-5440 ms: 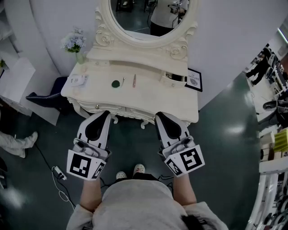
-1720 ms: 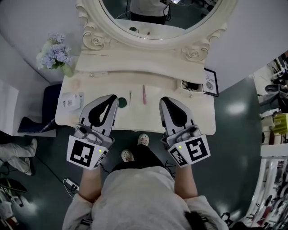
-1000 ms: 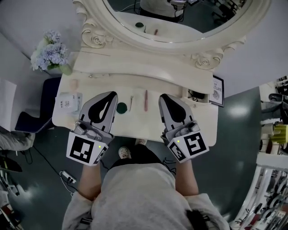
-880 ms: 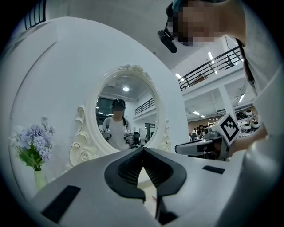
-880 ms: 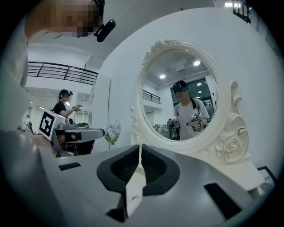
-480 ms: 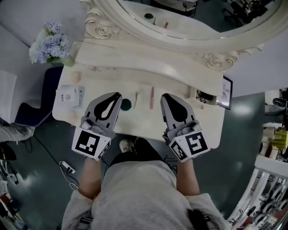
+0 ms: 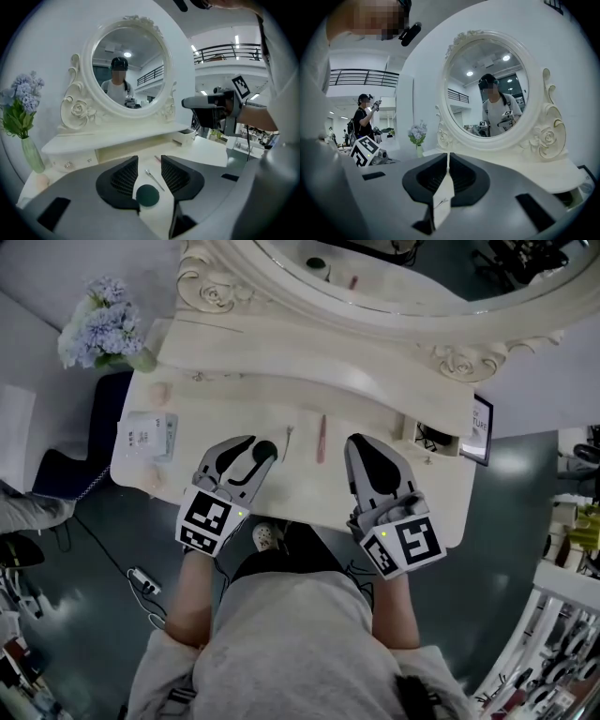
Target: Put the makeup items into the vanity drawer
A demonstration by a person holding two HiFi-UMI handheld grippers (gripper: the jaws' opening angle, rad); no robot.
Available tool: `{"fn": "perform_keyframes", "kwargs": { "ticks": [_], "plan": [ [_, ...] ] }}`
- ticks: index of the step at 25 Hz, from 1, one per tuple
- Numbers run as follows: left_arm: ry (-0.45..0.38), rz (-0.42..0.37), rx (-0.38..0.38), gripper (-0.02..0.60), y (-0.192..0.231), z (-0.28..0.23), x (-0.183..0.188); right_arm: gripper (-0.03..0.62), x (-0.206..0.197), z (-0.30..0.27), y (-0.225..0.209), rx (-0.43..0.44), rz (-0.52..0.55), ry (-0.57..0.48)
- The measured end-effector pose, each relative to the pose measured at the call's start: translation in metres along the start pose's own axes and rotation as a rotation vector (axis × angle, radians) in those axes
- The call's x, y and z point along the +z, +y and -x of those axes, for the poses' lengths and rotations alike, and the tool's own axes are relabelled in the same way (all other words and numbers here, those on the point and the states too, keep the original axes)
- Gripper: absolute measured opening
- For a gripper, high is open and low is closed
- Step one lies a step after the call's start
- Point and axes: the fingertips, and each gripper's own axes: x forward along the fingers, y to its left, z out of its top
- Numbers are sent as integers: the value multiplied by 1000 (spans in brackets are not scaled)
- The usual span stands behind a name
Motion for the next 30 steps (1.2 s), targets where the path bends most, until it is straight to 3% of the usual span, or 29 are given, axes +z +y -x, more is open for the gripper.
{"fn": "perform_keyframes", "kwargs": {
  "ticks": [8, 14, 25, 27, 30],
  "plan": [
    [153, -3, -51, 236, -9, -25, -45, 28, -3, 10, -12, -29, -4, 10],
    [247, -23, -44, 256, -9, -35, -69, 28, -5, 15, -18, -41, -4, 14],
    [360, -5, 8, 251, -5, -43, -100, 28, -5, 23, -27, -54, -8, 9],
    [363, 2, 21, 202, -4, -44, -102, 28, -5, 24, -27, -54, -5, 10],
    [365, 16, 37, 180, -2, -44, -104, 28, -3, 26, -28, -54, -2, 9]
  ]
}}
